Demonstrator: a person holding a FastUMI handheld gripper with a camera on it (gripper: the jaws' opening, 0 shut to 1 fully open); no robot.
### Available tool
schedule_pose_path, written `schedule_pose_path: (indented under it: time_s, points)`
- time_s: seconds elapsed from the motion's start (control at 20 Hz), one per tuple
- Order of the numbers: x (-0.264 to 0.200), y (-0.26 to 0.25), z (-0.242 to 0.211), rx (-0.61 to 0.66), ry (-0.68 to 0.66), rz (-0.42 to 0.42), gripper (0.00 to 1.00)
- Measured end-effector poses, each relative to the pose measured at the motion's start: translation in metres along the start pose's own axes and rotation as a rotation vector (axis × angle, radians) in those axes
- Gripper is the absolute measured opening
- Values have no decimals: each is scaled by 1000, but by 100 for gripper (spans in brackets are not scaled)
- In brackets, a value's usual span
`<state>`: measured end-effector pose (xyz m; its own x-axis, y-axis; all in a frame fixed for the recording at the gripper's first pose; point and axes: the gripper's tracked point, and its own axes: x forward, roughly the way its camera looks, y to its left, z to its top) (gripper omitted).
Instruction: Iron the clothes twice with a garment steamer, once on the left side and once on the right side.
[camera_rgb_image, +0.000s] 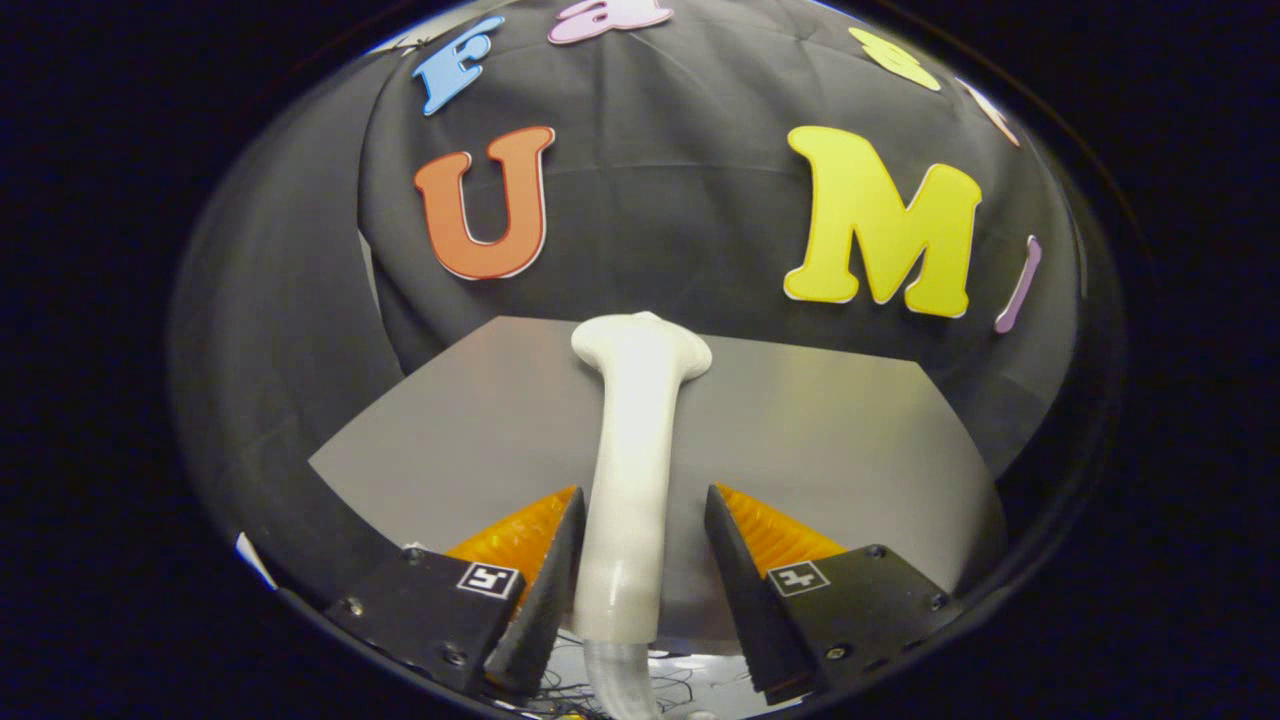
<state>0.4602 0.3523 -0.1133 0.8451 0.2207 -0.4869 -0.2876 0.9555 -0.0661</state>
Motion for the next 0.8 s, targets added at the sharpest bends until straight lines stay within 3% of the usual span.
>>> schedule_pose_path:
  time_s: [0.35,0.4,0.8]
  points:
    - [4,7,2,83,91,49,53]
    - [3,7,3,92,105,46,42]
    - [-13,3,-1,142,96,84,32]
